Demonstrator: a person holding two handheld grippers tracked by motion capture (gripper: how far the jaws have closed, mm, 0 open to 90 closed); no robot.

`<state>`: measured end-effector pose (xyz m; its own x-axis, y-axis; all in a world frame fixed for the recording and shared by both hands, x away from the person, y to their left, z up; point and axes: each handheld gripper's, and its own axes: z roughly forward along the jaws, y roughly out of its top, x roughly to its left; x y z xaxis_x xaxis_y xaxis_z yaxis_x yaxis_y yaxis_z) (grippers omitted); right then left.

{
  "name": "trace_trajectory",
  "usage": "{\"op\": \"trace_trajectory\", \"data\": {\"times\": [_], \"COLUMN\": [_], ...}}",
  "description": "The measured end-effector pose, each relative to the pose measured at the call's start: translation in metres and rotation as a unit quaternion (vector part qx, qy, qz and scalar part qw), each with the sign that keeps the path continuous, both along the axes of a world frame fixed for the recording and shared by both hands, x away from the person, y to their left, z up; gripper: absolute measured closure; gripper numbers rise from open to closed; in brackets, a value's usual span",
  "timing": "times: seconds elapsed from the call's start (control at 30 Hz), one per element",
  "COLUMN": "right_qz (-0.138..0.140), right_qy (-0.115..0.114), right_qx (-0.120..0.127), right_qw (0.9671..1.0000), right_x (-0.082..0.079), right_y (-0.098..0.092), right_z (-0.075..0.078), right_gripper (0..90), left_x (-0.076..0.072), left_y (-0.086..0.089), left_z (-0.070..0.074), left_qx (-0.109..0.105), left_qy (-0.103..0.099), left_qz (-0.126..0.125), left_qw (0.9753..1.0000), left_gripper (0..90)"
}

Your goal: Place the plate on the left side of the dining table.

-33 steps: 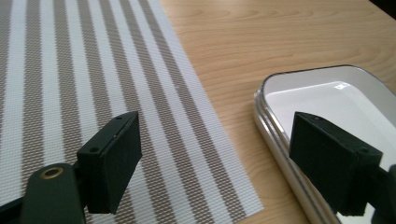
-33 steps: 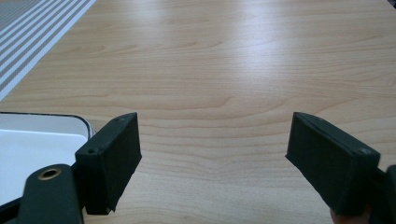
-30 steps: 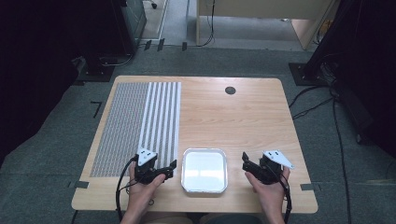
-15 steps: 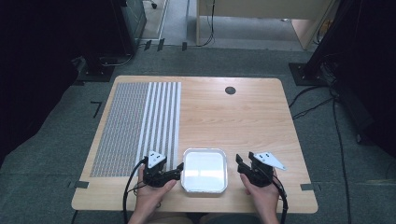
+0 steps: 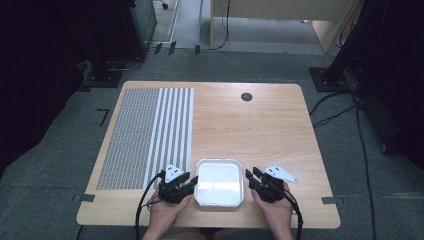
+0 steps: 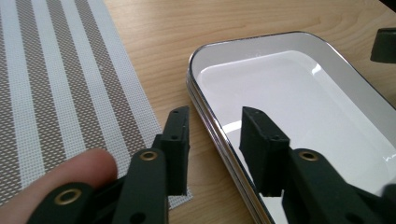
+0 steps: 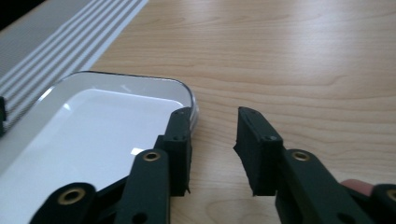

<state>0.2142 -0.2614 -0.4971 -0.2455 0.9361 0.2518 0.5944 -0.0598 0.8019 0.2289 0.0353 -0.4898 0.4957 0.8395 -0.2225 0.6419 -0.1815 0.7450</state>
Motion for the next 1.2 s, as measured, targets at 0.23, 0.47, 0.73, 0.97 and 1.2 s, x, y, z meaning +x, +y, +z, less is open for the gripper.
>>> {"op": "trace_trajectory", "data": {"times": [0.23,0.47,0.73,0.97,1.2], "right_qz": [-0.011,0.006,0.01,0.018,0.014], "right_qy": [0.029,0.037,0.058,0.071,0.077], "right_qx": [0.044,0.068,0.091,0.118,0.125], "right_qw": [0.9986,0.9969,0.9941,0.9904,0.989], "right_x": [0.0004,0.0,0.0014,0.002,0.0018], "right_y": [-0.0021,0.0019,0.0015,0.0015,0.0004], "right_z": [-0.0029,-0.0037,-0.0076,-0.0091,-0.0085], "right_gripper": [74.3,82.4,88.4,87.4,88.3], "left_x": [0.002,0.0014,0.0006,0.0007,0.0004], "left_y": [-0.0028,-0.0046,-0.0056,-0.006,-0.0067], "left_z": [-0.0041,-0.0048,-0.005,-0.0053,-0.0053], "left_qx": [-0.006,0.003,0.009,0.01,0.012], "left_qy": [0.023,0.019,0.015,0.013,0.013], "left_qz": [-0.024,-0.024,-0.023,-0.022,-0.021], "left_qw": [0.9994,0.9995,0.9996,0.9996,0.9996], "left_gripper": [75.7,78.6,78.2,78.3,77.7]}}
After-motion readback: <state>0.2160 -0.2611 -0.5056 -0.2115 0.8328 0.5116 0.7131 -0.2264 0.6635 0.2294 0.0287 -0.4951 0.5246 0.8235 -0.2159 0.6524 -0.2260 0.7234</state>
